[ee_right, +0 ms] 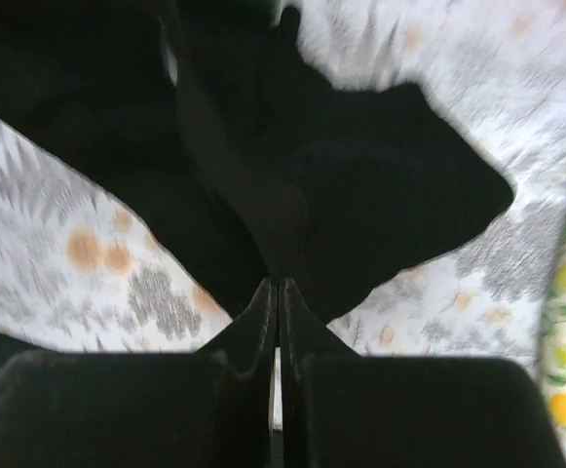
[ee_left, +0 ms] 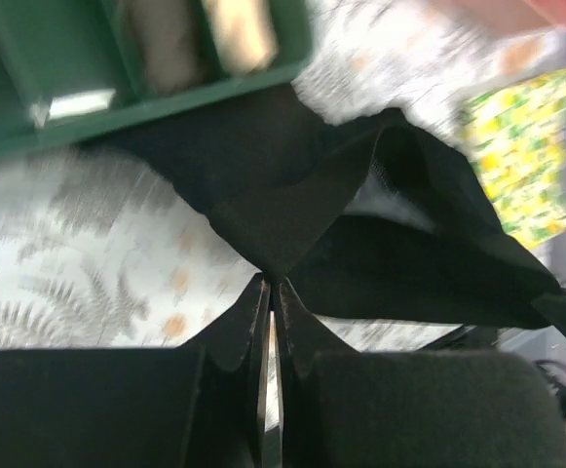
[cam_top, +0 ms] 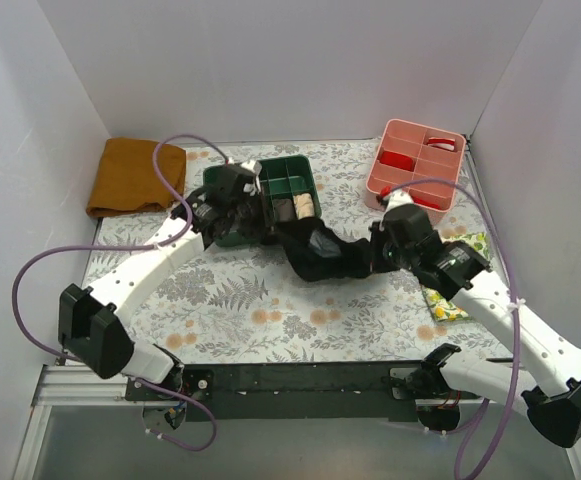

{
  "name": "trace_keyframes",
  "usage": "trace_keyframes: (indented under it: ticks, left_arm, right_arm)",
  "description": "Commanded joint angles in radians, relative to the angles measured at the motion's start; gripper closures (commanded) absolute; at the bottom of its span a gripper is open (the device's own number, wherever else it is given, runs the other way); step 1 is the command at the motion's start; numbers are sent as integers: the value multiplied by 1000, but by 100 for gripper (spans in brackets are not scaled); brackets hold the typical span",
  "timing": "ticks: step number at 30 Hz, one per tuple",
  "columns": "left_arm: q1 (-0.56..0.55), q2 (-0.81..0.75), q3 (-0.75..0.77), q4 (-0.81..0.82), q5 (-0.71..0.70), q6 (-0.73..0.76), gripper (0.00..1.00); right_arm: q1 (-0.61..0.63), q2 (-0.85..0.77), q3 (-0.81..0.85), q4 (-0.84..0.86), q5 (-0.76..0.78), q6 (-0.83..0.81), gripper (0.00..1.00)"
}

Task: Roll the underwear
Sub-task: Flatten out the underwear at the center of the board.

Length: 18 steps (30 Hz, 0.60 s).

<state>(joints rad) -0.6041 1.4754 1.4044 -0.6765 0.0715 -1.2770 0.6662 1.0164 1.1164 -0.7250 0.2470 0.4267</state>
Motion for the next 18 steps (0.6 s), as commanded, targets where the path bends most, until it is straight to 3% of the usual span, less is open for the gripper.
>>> trace_keyframes:
  ticks: [1, 6, 10, 11, 12, 14, 16, 18]
  left_arm:
    - [-2, -185, -316, 12, 4, -97, 100]
    - [0, -334, -562, 29, -32, -200, 100]
    - [0, -411, -694, 29, -48, -289, 99]
    - [0, -427, -712, 17, -59, -315, 90]
    - [0, -441, -726, 3, -59, -335, 68]
    - [0, -460, -742, -15, -99, -357, 67]
    - [0, -495, -755, -60, -111, -384, 69]
    - [0, -533, -772, -72, -110, -397, 65]
  right_arm:
    - [62, -67, -235, 123, -241, 107, 99]
    - [190, -85, -447, 234, -344, 207, 99]
    - [298, -38, -494, 317, -368, 242, 97]
    - [332, -15, -488, 323, -368, 239, 91]
    - [358, 10, -480, 329, -373, 225, 81]
    - [400, 37, -461, 337, -390, 204, 64]
    - [453, 42, -464, 358, -445, 184, 62]
    - [461, 30, -475, 374, -511, 156, 62]
